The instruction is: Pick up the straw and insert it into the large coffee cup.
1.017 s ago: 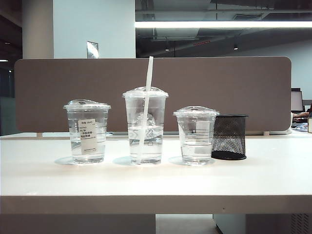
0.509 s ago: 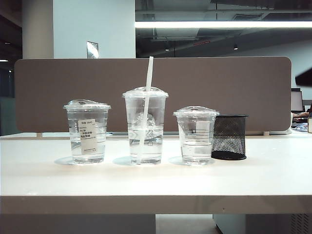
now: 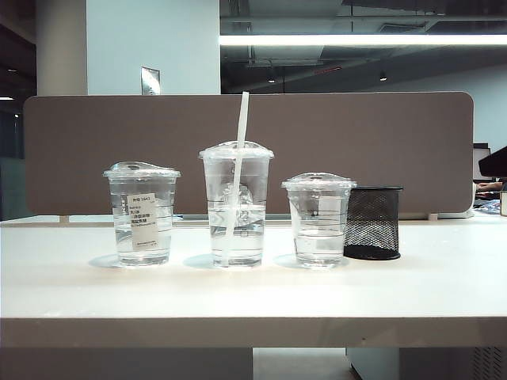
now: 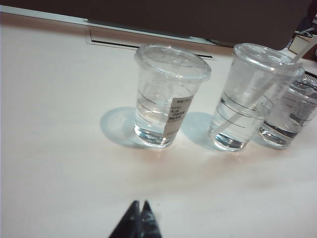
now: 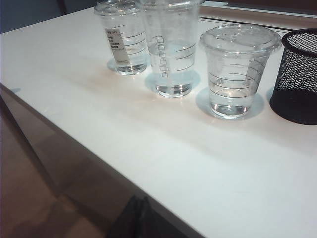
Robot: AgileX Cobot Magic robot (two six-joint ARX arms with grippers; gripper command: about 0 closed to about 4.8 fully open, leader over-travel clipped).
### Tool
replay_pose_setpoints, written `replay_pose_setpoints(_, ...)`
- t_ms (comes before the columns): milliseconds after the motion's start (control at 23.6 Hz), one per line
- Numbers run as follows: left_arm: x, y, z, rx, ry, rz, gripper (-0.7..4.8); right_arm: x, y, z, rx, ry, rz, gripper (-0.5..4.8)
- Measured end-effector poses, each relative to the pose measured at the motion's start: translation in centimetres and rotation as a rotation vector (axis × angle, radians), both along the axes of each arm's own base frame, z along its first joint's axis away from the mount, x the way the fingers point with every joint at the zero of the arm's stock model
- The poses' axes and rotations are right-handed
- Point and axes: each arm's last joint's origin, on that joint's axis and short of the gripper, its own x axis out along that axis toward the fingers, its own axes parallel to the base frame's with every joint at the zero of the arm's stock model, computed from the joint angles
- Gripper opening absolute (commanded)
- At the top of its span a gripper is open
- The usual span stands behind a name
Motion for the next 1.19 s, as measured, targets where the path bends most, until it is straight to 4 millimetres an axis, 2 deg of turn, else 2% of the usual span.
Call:
replay_pose_setpoints(297,0.0,0.0,0.0,0.0,0.0,0.0,-0.02,0.0,0.0,0.0,-0.001,-0.001,-0.001,-0.05)
replay_pose_setpoints(509,0.0,0.0,0.0,0.0,0.0,0.0,-0.02,0.5,-0.8,-0.1,-0.12,-0.07,-0.196,-0.05)
replay_pose_setpoints(805,0.0,0.0,0.0,0.0,0.0,0.0,-0.02,1.4,-3.1,-0.2,-0.097,-0.077,-0.468,-0.05)
replay_pose_setpoints(975,0.0,0.0,0.0,0.0,0.0,0.0,-0.02,1.6,-4.3,0.0,-0.064,-0.081,-0.559,-0.05)
replay_pose_setpoints(1187,0.0,0.0,0.0,0.0,0.0,0.0,-0.02,1.6,-4.5,-0.2,-0.067,-0.055,-0.579,-0.05)
